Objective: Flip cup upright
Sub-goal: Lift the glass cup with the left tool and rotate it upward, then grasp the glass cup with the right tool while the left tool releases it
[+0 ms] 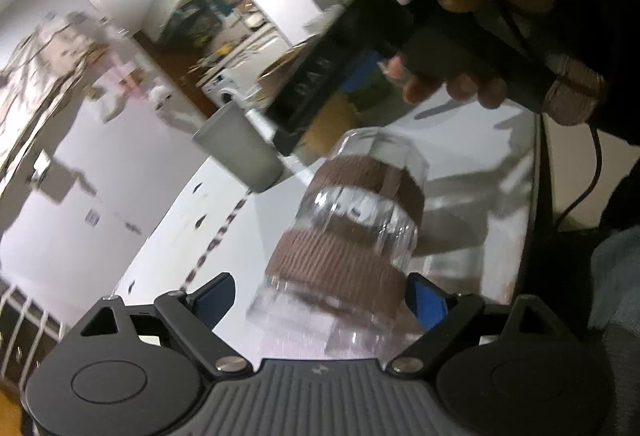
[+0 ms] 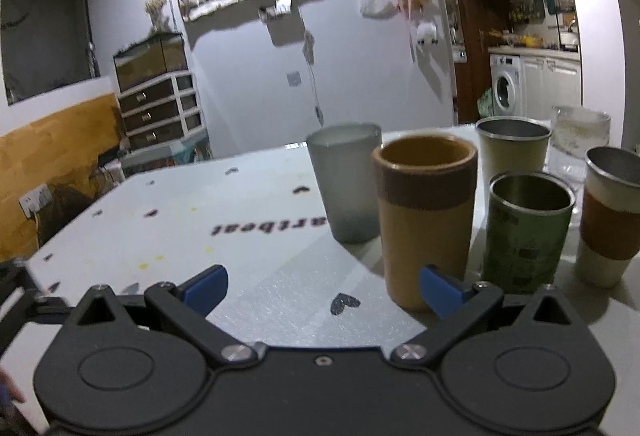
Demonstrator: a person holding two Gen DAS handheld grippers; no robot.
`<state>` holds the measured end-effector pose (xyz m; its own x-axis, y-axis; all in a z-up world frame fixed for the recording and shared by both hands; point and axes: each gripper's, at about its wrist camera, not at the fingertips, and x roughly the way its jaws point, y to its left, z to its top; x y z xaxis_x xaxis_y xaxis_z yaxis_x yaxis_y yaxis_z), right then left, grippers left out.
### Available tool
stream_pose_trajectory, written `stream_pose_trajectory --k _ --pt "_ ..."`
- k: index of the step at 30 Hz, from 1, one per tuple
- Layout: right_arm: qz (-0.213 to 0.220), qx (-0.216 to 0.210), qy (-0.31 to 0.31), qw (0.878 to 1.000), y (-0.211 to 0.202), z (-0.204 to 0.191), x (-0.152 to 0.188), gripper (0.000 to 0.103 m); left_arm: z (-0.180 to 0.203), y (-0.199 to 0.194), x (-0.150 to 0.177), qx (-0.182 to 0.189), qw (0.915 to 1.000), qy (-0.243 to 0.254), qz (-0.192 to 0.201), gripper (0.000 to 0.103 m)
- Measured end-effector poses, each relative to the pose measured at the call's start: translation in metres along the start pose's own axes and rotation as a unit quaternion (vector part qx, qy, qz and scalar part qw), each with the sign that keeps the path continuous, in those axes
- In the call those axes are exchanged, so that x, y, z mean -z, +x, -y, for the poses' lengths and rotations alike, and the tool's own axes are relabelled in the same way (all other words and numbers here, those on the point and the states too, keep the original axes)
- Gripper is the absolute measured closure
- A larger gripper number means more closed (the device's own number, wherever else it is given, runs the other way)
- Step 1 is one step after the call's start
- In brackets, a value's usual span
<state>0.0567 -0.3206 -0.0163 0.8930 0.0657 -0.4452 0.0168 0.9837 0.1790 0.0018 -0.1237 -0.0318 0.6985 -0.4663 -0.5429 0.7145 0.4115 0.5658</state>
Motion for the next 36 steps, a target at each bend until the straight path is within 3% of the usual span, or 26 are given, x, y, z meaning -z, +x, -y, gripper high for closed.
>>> stream_pose_trajectory --k 4,8,12,17,22,32,36 --pt "-0.016 0.016 -0.001 1.000 0.003 0.003 0.006 0.000 -0.009 -0.009 0.012 -0.018 0.9981 -0.059 0.007 0.010" --pt "-0.033 0.024 -0.006 0.999 0.003 0.009 0.014 0.000 -0.027 -0.012 0.024 -0.032 0.9901 -0.136 0.013 0.010" --pt "-0.039 0.016 0.009 0.999 -0.008 0.017 0.020 0.000 -0.048 -0.006 0.032 -0.060 0.9720 -0.227 0.016 0.011" --pt "-0.052 -0.021 0.020 0.998 -0.029 0.019 0.031 0.000 -0.070 0.011 0.038 -0.063 0.9459 -0.318 0.020 0.011" --pt "-0.060 -0.084 0.020 0.994 -0.047 0.008 0.039 0.000 -0.078 0.024 0.038 -0.052 0.9300 -0.363 0.024 0.011" --pt "-0.065 -0.084 0.054 0.993 -0.044 0.018 0.031 0.000 -0.077 0.001 0.051 -0.030 0.8971 -0.437 0.057 0.011" --pt "-0.065 -0.095 0.087 0.990 -0.036 0.025 0.017 0.000 -0.071 -0.005 0.047 -0.016 0.8902 -0.450 0.069 0.011"
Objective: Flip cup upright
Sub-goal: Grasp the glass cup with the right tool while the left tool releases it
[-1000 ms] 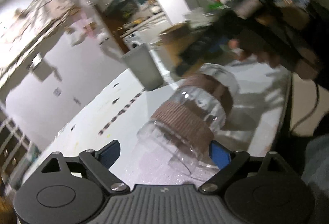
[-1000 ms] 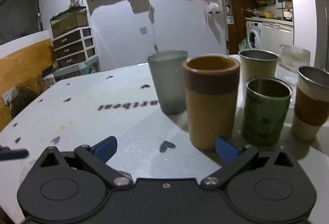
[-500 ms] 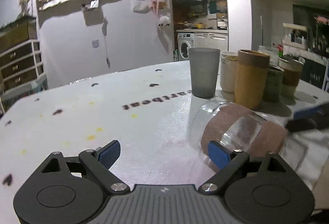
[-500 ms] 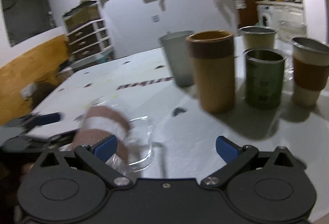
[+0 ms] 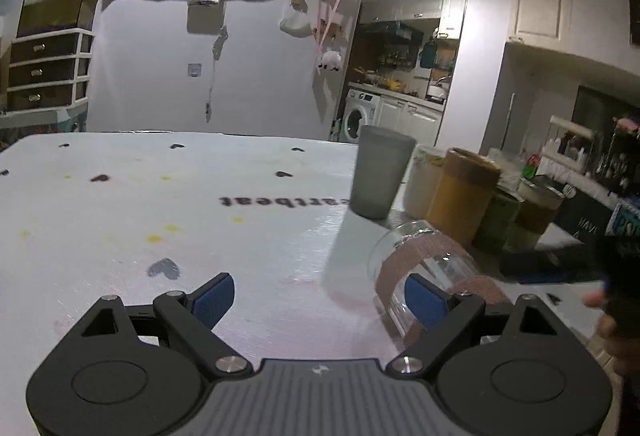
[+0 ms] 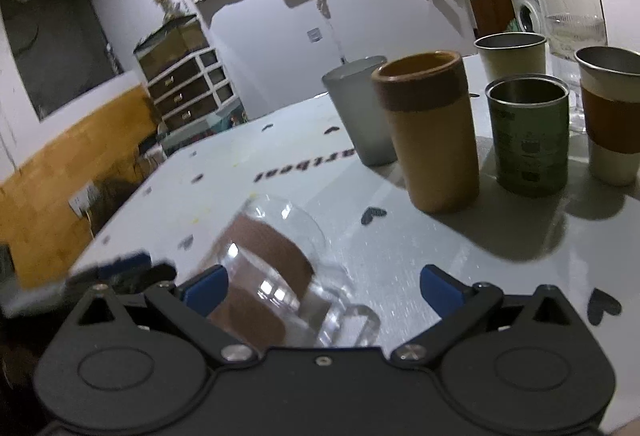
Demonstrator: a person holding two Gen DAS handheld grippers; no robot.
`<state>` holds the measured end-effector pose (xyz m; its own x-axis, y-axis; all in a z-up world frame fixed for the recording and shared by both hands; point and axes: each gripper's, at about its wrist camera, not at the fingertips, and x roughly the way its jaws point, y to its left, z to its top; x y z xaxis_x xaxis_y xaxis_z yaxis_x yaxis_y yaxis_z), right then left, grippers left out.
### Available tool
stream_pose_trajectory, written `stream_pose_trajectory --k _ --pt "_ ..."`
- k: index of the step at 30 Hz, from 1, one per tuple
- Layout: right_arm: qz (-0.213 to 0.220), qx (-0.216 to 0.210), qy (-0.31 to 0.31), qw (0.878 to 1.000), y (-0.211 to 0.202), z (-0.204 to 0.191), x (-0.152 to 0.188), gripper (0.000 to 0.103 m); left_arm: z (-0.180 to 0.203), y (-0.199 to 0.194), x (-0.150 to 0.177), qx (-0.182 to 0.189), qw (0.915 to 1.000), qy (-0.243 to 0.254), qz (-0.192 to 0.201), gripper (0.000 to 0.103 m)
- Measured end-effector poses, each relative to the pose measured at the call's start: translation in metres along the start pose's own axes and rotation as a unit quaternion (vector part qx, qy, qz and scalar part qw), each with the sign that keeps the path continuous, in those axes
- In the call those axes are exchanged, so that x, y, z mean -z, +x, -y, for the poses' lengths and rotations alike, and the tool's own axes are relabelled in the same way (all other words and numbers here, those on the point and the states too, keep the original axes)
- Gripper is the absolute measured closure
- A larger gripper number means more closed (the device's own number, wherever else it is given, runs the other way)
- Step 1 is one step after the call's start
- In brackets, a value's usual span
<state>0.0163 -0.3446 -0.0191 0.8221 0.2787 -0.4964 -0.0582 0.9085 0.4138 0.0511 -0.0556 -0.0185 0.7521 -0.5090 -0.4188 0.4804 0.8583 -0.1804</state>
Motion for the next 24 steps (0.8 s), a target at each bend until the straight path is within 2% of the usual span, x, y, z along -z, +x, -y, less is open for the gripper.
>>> stream_pose_trajectory --k 4,6,10,15,16,19,24 --pt "-0.025 -0.017 0.025 0.999 0.018 -0.002 -0.023 0.000 0.007 0.001 0.006 0.019 0.9996 -0.017 -0.009 0.011" --pt "-0.052 -0.022 0.045 0.997 0.032 -0.003 -0.034 0.000 0.011 0.003 0.010 0.029 0.9993 -0.020 -0.014 0.011" --pt "-0.116 -0.030 0.058 0.991 0.063 -0.006 -0.045 0.000 0.014 0.003 0.013 0.026 0.9993 -0.023 -0.010 0.011" --pt "-0.192 -0.053 0.103 0.975 0.093 0.002 -0.044 0.005 0.014 0.001 0.014 0.029 0.9993 -0.019 -0.009 0.011" --pt "-0.202 -0.054 0.115 0.971 0.097 0.004 -0.043 0.010 0.014 0.000 0.015 0.030 0.9994 -0.018 -0.008 0.011" --pt "-0.201 -0.054 0.113 0.971 0.097 0.003 -0.042 0.023 0.016 -0.002 0.016 0.026 0.9996 -0.012 -0.003 0.011" --pt "-0.178 -0.051 0.053 0.981 0.082 -0.017 -0.051 0.023 0.020 -0.007 0.013 0.027 0.9996 0.002 0.011 0.011"
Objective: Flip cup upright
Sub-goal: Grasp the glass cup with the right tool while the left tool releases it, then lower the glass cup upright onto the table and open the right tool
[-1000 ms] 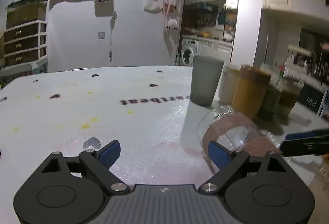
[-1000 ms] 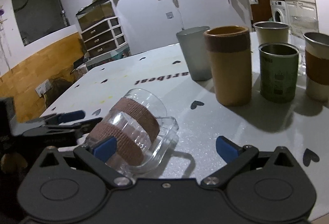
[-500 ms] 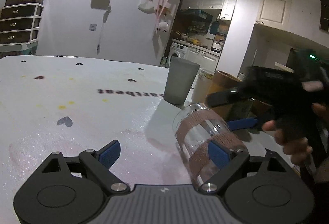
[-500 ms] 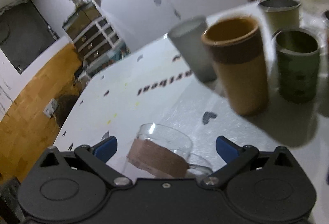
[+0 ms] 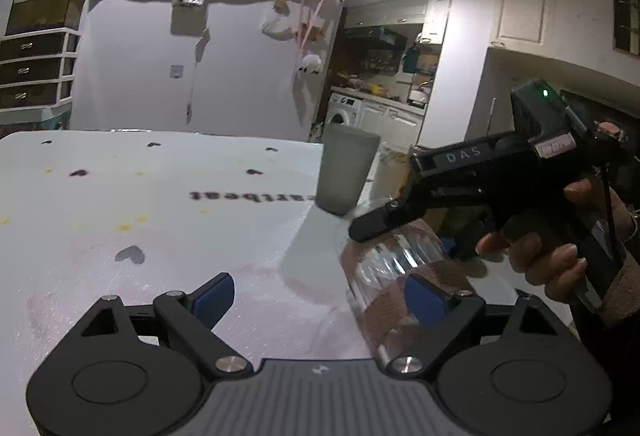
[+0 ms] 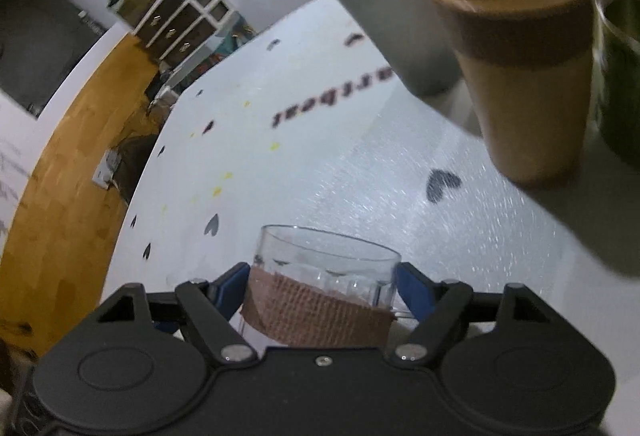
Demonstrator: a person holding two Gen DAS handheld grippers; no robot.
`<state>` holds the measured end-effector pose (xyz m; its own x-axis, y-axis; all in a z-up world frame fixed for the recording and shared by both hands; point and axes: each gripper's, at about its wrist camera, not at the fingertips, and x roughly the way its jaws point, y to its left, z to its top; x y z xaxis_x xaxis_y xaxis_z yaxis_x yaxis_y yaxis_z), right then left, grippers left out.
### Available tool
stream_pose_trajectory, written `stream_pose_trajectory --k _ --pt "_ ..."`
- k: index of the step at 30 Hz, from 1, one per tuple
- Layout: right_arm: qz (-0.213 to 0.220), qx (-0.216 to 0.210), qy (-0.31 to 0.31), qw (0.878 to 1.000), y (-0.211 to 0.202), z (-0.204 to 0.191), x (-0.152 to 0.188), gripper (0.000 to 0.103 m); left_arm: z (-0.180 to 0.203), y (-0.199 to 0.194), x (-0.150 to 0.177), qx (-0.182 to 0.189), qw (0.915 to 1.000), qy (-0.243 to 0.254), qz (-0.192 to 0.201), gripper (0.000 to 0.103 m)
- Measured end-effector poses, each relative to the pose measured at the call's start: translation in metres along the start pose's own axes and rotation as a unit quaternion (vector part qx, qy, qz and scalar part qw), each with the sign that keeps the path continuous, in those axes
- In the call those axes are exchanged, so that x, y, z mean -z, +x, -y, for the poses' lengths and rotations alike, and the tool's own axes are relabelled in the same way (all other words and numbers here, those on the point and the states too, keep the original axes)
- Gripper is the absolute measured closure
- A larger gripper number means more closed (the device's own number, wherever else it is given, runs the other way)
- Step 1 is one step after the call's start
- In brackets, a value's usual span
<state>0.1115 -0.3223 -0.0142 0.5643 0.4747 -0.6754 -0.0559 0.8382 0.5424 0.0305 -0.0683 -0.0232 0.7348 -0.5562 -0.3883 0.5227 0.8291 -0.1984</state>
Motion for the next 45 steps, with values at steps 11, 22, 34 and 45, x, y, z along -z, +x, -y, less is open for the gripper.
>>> stream_pose_trajectory --k 11,22,34,45 --pt "0.080 0.049 -0.177 0.980 -0.028 -0.056 -0.020 0.025 -0.001 0.008 -0.005 -0.016 0.9998 0.003 0.007 0.013" --pt "0.116 0.132 -0.260 0.950 -0.006 -0.073 -0.049 0.026 -0.005 0.010 -0.002 -0.019 0.9998 0.005 0.003 0.013" --pt "0.127 0.166 -0.270 0.940 0.006 -0.072 -0.059 0.025 -0.006 0.008 -0.001 -0.025 0.9996 0.006 0.007 0.013" --pt "0.188 0.135 -0.267 0.936 -0.043 -0.070 -0.028 0.016 -0.005 0.005 -0.011 -0.043 0.9988 0.012 0.019 0.013"
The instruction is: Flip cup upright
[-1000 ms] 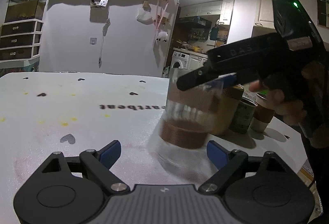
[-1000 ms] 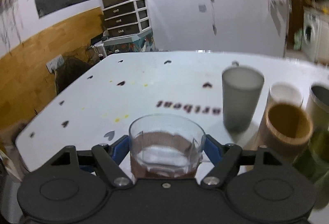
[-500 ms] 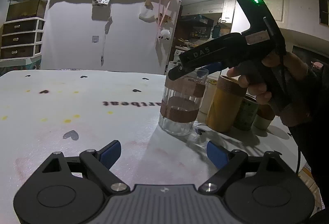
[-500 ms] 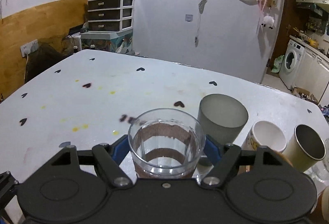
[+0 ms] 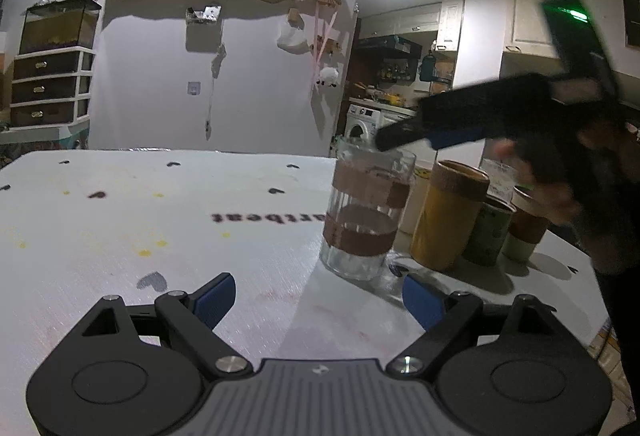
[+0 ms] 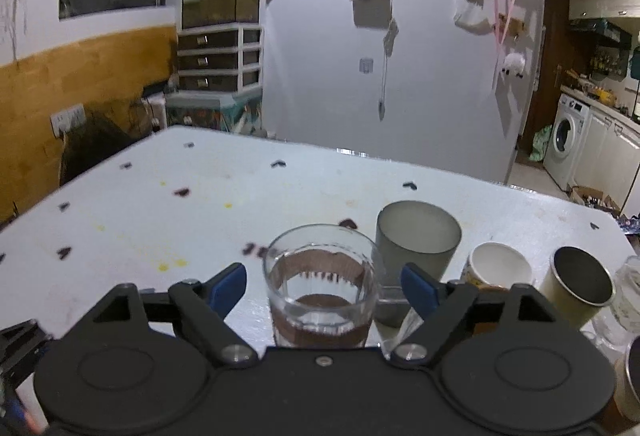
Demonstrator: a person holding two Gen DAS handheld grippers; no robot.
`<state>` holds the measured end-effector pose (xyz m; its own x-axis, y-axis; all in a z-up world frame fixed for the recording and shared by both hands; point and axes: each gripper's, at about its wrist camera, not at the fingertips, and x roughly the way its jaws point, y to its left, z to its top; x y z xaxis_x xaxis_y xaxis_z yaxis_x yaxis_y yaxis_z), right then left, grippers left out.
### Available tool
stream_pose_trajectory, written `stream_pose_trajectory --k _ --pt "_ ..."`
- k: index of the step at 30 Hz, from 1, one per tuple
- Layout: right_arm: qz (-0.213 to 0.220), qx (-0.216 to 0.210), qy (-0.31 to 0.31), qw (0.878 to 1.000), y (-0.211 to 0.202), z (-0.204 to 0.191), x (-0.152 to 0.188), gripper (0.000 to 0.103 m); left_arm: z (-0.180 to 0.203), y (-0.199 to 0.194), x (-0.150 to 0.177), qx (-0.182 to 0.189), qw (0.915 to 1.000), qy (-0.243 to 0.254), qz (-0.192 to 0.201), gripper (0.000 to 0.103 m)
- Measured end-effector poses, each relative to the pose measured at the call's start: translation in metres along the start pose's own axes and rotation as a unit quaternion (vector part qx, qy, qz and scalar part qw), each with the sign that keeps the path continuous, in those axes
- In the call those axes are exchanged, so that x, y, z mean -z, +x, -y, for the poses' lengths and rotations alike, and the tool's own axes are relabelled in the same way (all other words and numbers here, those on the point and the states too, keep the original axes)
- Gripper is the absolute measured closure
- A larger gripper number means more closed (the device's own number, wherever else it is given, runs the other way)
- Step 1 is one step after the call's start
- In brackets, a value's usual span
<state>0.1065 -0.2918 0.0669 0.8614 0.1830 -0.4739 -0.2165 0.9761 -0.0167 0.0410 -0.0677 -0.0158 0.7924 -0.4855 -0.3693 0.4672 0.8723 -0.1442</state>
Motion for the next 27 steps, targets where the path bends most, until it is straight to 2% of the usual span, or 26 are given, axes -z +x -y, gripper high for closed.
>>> stream_pose_trajectory --k 5,8,13,17,22,24,27 --pt "0.057 0.018 0.005 0.998 -0.043 -0.003 0.027 0.011 0.006 -0.004 -0.005 -0.022 0.9996 0.010 0.012 0.012" --pt "0.076 0.032 0.012 0.997 -0.060 -0.003 0.044 0.009 0.011 -0.005 -0.007 -0.026 0.9994 0.015 0.016 0.012" --pt "0.113 0.079 0.004 0.990 -0.084 -0.007 0.075 0.004 0.018 -0.008 -0.008 -0.030 0.9989 0.025 0.025 0.012" --pt "0.121 0.086 0.031 0.988 -0.094 -0.003 0.095 0.002 0.022 -0.011 -0.007 -0.035 0.9986 0.029 0.028 0.012" --pt "0.113 0.114 0.062 0.985 -0.097 0.001 0.119 0.002 0.022 -0.015 -0.005 -0.048 0.9978 0.033 0.032 0.011" --pt "0.113 0.115 0.066 0.985 -0.098 0.002 0.125 0.002 0.021 -0.017 -0.003 -0.050 0.9978 0.030 0.031 0.010" --pt "0.113 0.120 0.068 0.984 -0.097 0.003 0.132 0.000 0.020 -0.019 0.001 -0.059 0.9972 0.028 0.036 0.002"
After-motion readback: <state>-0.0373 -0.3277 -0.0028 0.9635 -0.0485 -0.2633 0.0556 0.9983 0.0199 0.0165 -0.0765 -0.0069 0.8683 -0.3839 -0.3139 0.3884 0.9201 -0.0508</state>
